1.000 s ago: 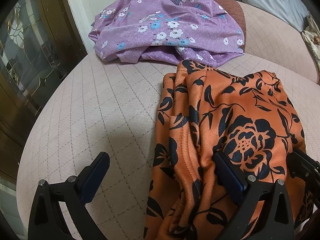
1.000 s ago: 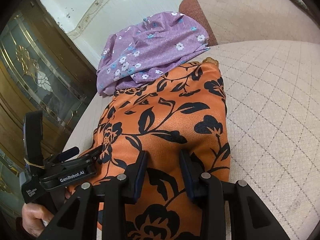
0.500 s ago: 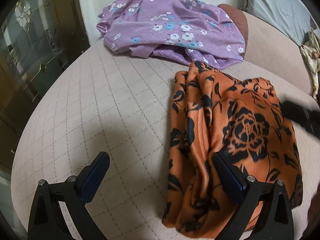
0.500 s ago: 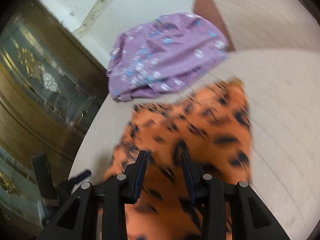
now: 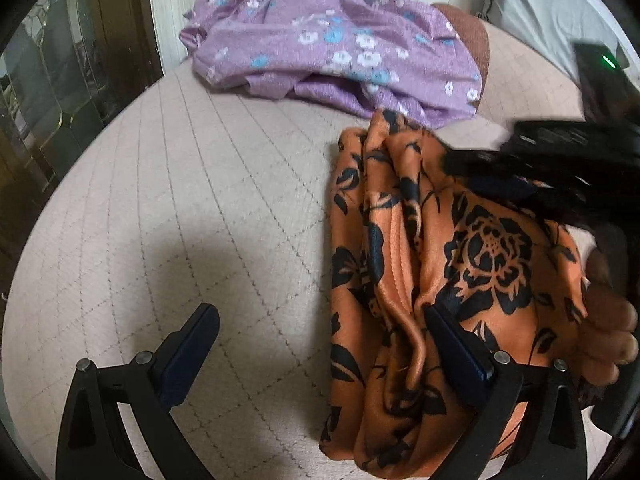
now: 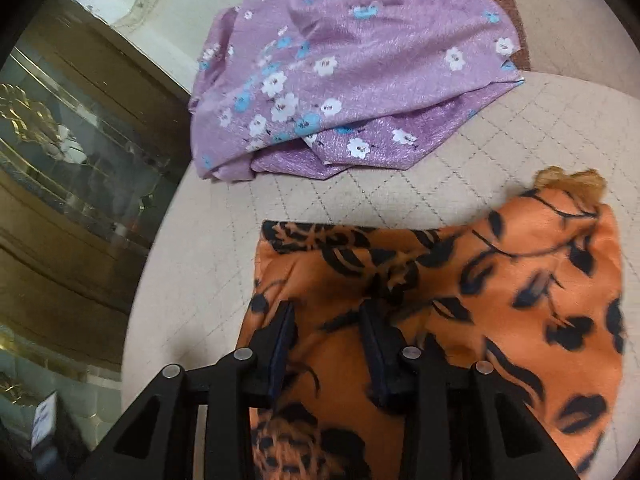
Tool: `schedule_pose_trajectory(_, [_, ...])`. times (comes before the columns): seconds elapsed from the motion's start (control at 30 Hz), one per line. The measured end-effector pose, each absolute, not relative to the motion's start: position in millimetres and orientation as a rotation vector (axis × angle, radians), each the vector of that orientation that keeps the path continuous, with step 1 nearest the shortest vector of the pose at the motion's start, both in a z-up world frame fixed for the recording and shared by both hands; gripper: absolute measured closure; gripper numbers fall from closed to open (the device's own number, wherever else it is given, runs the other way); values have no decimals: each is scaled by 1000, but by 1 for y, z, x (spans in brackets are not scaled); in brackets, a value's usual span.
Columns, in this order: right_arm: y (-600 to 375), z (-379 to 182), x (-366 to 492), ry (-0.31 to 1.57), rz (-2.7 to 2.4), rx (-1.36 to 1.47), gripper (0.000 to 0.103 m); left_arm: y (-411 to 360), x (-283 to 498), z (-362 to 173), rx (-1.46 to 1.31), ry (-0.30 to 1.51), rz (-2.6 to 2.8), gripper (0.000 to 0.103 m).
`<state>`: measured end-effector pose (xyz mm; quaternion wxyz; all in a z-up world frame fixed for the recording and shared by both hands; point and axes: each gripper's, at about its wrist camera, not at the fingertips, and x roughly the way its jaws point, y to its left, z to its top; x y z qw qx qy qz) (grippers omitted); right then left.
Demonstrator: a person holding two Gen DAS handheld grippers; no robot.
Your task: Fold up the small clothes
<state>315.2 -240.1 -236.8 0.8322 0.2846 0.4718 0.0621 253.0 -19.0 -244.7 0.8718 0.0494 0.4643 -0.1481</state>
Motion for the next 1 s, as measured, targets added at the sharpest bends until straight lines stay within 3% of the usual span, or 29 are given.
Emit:
schedule_pose_trajectory(0.07, [-253,-227,297,953,150,639,63,-19,249,-237,100,926,-313,0])
schedule_pose_trajectory(0.13, [-264,-214,272,891,146,651,31,-18,246,-229,84,890,-328,0])
schedule_pose_trajectory(0.17, [-273,-206,255,841,128,649,29,-17,244,-226,70,875,-337,0])
schedule_pose_trajectory(0.33, [-320,-197,197,783,72,722,28,-20,243,-222,69,856,-333,0])
schedule_pose_trajectory(0.6, [-367,-234,137,846,40,889,27,-27,247,-229,92,876,-322,0])
schedule_pose_trajectory(1.0, [-349,-276,138,897,155,1004,26,-36,251,-236,83,909,-343,0])
